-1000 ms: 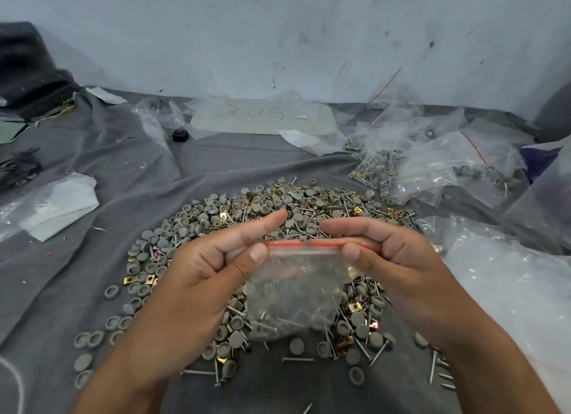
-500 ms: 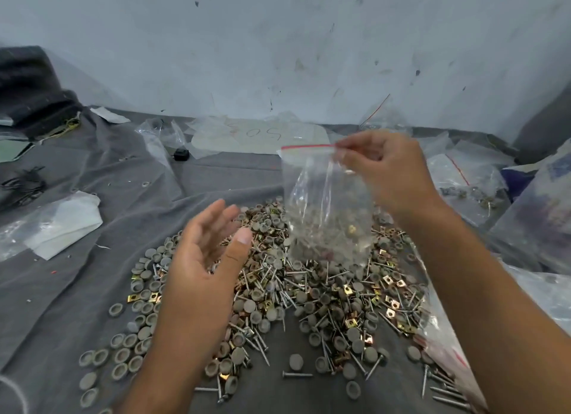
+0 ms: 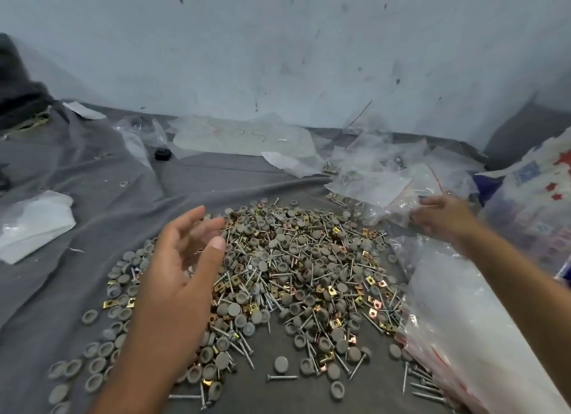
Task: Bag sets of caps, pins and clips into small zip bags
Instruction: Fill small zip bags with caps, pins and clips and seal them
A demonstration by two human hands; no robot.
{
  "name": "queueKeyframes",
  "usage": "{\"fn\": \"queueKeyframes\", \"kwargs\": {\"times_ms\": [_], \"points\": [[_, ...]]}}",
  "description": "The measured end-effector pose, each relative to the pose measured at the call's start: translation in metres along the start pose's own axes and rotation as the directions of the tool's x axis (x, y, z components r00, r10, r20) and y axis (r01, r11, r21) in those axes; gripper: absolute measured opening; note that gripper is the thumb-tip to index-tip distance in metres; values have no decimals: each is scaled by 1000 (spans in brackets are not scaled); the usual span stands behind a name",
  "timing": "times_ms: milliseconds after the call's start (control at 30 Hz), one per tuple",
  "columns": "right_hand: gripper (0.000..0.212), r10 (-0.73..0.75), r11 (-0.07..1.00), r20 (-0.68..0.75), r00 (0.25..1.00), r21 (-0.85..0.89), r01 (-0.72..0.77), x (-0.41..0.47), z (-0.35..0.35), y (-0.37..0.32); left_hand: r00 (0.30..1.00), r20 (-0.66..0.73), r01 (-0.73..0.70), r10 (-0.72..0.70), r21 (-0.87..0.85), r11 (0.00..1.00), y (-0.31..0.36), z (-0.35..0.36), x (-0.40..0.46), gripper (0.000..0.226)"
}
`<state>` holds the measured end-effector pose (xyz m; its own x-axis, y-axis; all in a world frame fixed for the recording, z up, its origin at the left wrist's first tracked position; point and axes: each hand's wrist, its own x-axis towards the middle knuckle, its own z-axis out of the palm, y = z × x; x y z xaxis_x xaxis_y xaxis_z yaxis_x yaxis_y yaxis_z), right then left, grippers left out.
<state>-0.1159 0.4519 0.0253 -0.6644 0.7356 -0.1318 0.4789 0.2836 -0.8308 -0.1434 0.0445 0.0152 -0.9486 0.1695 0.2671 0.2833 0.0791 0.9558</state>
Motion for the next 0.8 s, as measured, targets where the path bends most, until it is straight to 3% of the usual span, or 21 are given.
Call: {"fn": "queueKeyframes", "kwargs": {"times_ms": [67, 133, 200, 267, 367, 467, 533, 633, 733, 800], "points": [[30, -75, 969, 93, 993, -228, 95, -35, -22, 12, 1000, 12, -9, 8, 19, 1000, 0, 1, -2, 59], [44, -42, 854, 169, 985, -506, 123, -77, -44, 43, 1000, 20, -16, 15, 52, 998, 0, 3, -4, 58], [68, 17, 741, 97, 995, -670, 52, -109, -53, 82, 1000, 20, -20, 18, 66, 998, 0, 6, -6, 55], [64, 5, 698, 36, 999, -716, 23, -127, -47, 114, 999, 35, -25, 22, 79, 997, 0, 10, -7, 52], [12, -153, 764, -46, 987, -638, 89, -134, -41, 132, 998, 64, -32, 26, 101, 994, 1, 16, -8, 49], [24, -231, 840, -160, 960, -531, 114, -136, -48, 120, 997, 73, -26, 19, 105, 994, 3, 20, -9, 50], [11, -307, 851, -226, 925, -500, 160, -136, -53, 106, 996, 85, -25, 15, 119, 993, 3, 22, -9, 51], [13, -336, 879, -275, 901, -435, 195, -140, -56, 77, 994, 106, -28, 14, 139, 990, 1, 24, -10, 53], [16, -303, 947, -194, 933, -176, 270, -149, -49, 38, 991, 134, -30, 5, 187, 982, 0, 28, -11, 52], [24, -318, 946, -12, 948, 58, 318, -157, -33, 9, 980, 196, -23, -18, 202, 979, 0, 30, -12, 44]]}}
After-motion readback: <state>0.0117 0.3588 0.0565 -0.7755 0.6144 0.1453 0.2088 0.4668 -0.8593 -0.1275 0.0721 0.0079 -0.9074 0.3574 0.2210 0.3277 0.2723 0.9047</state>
